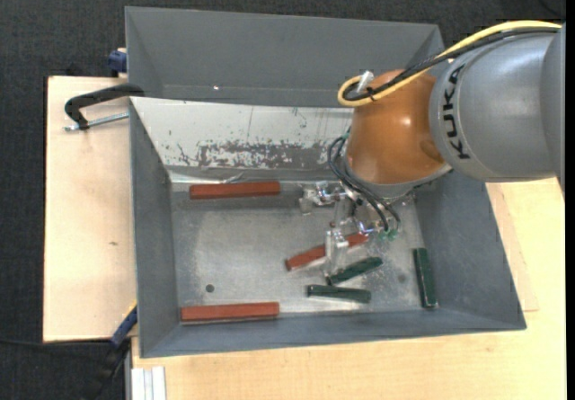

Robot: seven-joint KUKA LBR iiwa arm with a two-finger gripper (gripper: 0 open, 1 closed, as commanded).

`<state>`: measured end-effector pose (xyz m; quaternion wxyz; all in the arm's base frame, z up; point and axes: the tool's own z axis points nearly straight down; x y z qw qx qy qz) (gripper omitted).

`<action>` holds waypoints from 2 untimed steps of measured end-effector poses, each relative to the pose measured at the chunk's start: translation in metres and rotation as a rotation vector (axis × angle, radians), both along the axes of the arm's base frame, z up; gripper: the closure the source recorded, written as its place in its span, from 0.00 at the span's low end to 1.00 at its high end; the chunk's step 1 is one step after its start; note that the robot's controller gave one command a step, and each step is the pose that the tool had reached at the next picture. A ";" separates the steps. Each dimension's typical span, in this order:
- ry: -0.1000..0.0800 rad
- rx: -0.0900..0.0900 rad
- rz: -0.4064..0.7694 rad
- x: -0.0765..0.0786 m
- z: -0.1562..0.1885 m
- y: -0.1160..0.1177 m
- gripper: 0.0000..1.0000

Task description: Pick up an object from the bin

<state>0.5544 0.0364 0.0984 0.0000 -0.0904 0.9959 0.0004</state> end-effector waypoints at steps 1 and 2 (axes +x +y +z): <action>-0.005 0.000 0.290 -0.031 -0.025 -0.045 1.00; -0.006 0.000 0.290 -0.030 -0.025 -0.045 1.00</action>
Offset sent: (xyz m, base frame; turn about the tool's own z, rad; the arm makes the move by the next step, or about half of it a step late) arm 0.0000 0.0000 0.0000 0.0000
